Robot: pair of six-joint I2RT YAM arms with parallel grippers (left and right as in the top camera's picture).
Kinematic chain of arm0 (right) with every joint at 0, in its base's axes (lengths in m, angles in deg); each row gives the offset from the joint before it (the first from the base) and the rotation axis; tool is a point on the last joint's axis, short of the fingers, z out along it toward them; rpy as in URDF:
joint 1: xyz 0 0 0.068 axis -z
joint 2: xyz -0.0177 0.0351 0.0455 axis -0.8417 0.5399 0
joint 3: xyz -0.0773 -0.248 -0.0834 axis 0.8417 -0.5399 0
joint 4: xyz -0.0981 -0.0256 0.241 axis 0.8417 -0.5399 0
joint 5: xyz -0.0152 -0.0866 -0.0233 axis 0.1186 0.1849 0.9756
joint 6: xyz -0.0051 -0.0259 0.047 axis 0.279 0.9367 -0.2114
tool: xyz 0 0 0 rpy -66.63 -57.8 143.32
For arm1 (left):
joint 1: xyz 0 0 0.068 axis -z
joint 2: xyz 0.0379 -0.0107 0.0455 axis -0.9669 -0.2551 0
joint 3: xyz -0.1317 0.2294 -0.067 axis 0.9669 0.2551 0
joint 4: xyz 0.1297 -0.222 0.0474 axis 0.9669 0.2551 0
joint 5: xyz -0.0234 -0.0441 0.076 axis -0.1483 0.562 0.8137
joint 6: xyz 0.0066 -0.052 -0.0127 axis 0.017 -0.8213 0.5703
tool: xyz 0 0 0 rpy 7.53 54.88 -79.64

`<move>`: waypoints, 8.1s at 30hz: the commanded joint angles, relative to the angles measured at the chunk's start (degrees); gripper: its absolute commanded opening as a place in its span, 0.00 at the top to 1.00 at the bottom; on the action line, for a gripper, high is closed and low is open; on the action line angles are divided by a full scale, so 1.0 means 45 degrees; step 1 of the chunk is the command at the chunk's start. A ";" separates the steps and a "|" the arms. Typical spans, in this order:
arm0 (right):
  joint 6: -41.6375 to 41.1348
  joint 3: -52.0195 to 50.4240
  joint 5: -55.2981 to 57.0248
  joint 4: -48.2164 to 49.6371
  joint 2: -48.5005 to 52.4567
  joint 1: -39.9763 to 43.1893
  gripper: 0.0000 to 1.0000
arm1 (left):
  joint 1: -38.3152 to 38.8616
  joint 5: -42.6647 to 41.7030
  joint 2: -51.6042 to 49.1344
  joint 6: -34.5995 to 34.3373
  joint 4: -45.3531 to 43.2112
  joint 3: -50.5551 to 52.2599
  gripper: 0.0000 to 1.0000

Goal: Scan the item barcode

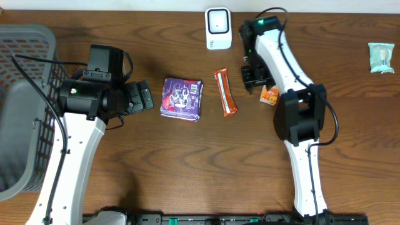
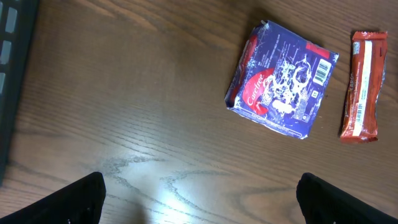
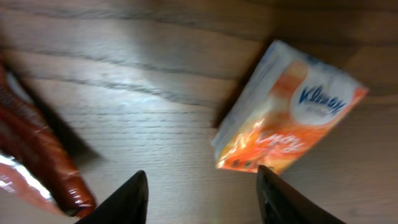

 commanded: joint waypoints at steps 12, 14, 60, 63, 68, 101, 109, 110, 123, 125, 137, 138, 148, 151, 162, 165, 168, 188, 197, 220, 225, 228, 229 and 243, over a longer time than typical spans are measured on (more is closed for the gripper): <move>0.2025 0.0597 -0.6018 -0.0102 -0.0816 0.3769 0.44 | -0.0044 0.0112 -0.0019 0.0029 0.0039 -0.0073 0.02; 0.2307 0.0452 -0.6790 -0.0151 -0.0816 0.4425 0.38 | -0.0044 0.0112 -0.0019 0.0029 0.0039 -0.0073 0.02; 0.1603 -0.0583 -0.2885 0.0321 -0.1758 0.3371 0.39 | -0.0044 0.0112 -0.0019 0.0029 0.0044 -0.0073 0.02; 0.1243 -0.0641 -0.2229 0.0355 -0.1758 0.2691 0.43 | -0.0044 0.0112 -0.0019 0.0029 0.0044 -0.0073 0.02; -0.0073 -0.1088 0.0272 0.1175 -0.1744 0.1409 0.44 | -0.0044 0.0117 -0.0019 0.0029 0.0044 -0.0073 0.02; 0.1287 -0.3764 -0.6994 0.3861 -0.1749 0.1273 0.99 | -0.0044 0.0117 -0.0019 0.0029 0.0044 -0.0073 0.02; 0.3653 -0.3706 -1.2070 0.2589 -0.1749 0.2943 0.99 | -0.0044 0.0112 -0.0019 0.0024 0.0044 -0.0073 0.02; 0.3789 -0.3750 -1.2075 0.2482 -0.1749 0.3031 0.99 | -0.0044 0.0112 -0.0019 0.0024 0.0039 -0.0073 0.02; 0.3628 -0.6708 -1.0166 0.4046 -0.1749 0.5115 0.90 | -0.0044 0.0112 -0.0019 0.0029 0.0044 -0.0073 0.02; 0.3570 -0.6188 -0.9879 0.3274 -0.1831 0.5639 0.71 | -0.0044 0.0112 -0.0019 0.0029 0.0044 -0.0073 0.02; 0.3614 -0.3920 -0.8505 0.1064 -0.1889 0.5406 0.57 | -0.0044 0.0112 -0.0019 0.0029 0.0044 -0.0073 0.02; 0.3614 -0.3983 -0.8247 0.1185 -0.1889 0.5309 0.57 | -0.0044 0.0112 -0.0019 0.0029 0.0044 -0.0073 0.02; 0.2725 -0.5367 -0.7048 0.2968 -0.1889 0.4629 0.60 | -0.0044 0.0112 -0.0019 0.0029 0.0044 -0.0073 0.02; 0.2409 -0.6290 -0.6917 0.3905 -0.1889 0.4503 0.60 | -0.0044 0.0112 -0.0019 0.0024 0.0044 -0.0073 0.02; 0.2414 -0.7417 -0.7815 0.5008 -0.1894 0.4017 0.99 | -0.0044 0.0112 -0.0019 0.0029 0.0044 -0.0073 0.02; 0.2477 -0.7004 -0.8427 0.4964 -0.1938 0.3847 0.99 | -0.0044 0.0112 -0.0019 0.0029 0.0044 -0.0073 0.02; 0.3152 -0.5547 -0.9738 0.4459 -0.1948 0.3604 0.99 | -0.0044 0.0112 -0.0019 0.0029 0.0044 -0.0073 0.02; 0.1409 -0.1608 -0.3264 0.5523 -0.2059 0.0821 0.99 | -0.0044 0.0117 -0.0019 0.0029 0.0044 -0.0073 0.02; 0.3133 -0.0680 0.5061 1.2245 -0.1943 -0.1700 0.99 | -0.0044 0.0112 -0.0019 0.0024 0.0044 -0.0073 0.02; 0.3750 -0.0685 0.5008 1.5183 -0.0185 -0.2016 0.99 | -0.0044 0.0112 -0.0019 0.0029 0.0044 -0.0073 0.02; 0.3371 -0.0418 0.8393 1.5028 -0.0466 -0.1855 0.99 | -0.0044 0.0117 -0.0019 0.0029 0.0039 -0.0073 0.02; 0.3585 -0.0087 0.9976 1.4804 -0.0947 -0.1394 0.99 | -0.0044 0.0112 -0.0019 0.0029 0.0044 -0.0073 0.02; 0.3648 0.0010 1.0054 1.4523 -0.1137 -0.1146 0.99 | -0.0044 0.0112 -0.0019 0.0029 0.0044 -0.0073 0.02; 0.2705 -0.0364 0.9379 0.8315 -0.1613 0.4760 0.99 | -0.0044 0.0112 -0.0019 0.0024 0.0044 -0.0073 0.02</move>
